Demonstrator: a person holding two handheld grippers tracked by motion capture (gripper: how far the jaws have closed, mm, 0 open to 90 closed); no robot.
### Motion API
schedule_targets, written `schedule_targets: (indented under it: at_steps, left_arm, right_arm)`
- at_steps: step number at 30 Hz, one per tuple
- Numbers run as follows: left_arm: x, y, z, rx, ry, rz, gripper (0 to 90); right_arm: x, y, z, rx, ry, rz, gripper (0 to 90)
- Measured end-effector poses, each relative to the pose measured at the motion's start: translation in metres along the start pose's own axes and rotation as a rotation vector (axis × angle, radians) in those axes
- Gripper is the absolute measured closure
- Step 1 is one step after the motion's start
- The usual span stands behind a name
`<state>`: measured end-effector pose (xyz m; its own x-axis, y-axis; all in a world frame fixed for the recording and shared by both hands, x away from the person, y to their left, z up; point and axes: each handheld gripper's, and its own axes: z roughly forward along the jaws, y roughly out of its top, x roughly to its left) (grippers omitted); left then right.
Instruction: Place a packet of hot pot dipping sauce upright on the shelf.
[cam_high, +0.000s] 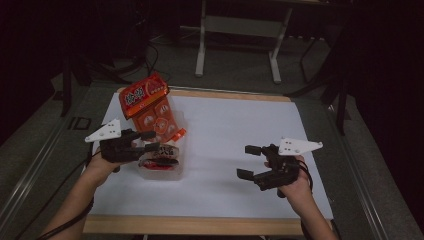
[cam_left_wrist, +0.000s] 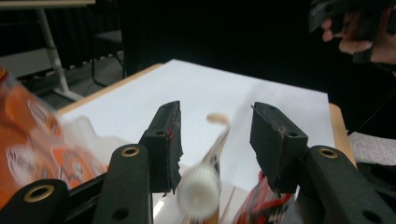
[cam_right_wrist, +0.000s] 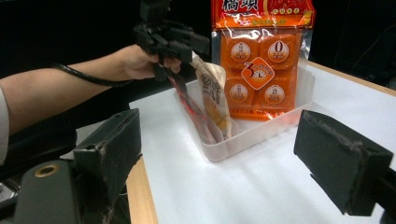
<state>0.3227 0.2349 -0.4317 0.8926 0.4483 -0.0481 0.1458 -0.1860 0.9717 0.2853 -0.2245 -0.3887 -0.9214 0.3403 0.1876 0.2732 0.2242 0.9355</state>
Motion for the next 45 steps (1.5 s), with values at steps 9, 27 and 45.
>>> schedule_targets:
  at_steps: [9, 27, 45]
  left_arm:
    - [-0.015, 0.024, 0.01, 0.005, 0.012, -0.026, 26.3]
    - [-0.061, 0.058, 0.043, 0.055, 0.022, -0.057, 2.6]
    - [-0.117, 0.059, 0.07, 0.074, -0.122, -0.025, 2.7]
  right_arm:
    - [-0.001, 0.0, 0.0, -0.002, -0.003, 0.002, 14.7]
    - [0.0, -0.003, -0.003, 0.008, -0.013, 0.004, 14.7]
    - [-0.004, -0.018, -0.006, 0.032, -0.072, 0.013, 14.7]
